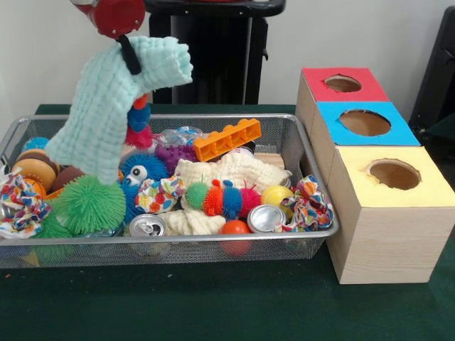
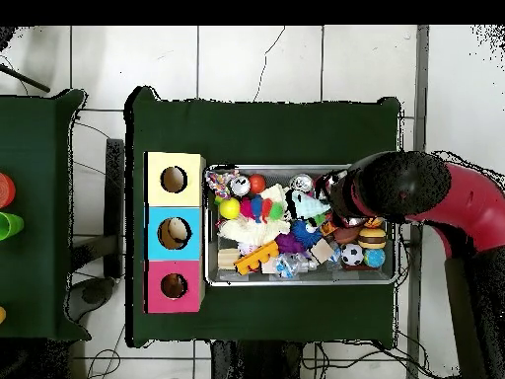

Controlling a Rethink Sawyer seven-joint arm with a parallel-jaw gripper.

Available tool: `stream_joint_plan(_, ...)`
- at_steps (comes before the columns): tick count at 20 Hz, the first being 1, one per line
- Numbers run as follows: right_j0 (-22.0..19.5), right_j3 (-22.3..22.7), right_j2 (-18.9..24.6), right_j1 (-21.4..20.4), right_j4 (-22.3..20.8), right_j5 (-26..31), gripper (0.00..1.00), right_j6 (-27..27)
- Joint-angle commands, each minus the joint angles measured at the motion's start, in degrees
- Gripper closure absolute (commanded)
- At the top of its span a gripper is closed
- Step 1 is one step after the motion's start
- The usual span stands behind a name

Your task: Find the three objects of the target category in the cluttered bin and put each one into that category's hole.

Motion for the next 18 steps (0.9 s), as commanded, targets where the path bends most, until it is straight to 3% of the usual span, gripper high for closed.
stream_joint_plan(1,0.0,-0.2,2.7,0.1,-1.7,5.9,1.0,0.6)
stream_joint_plan(18,-0.8,9.4,3.7,-5.9,1.8,1.9,1.0,3.7)
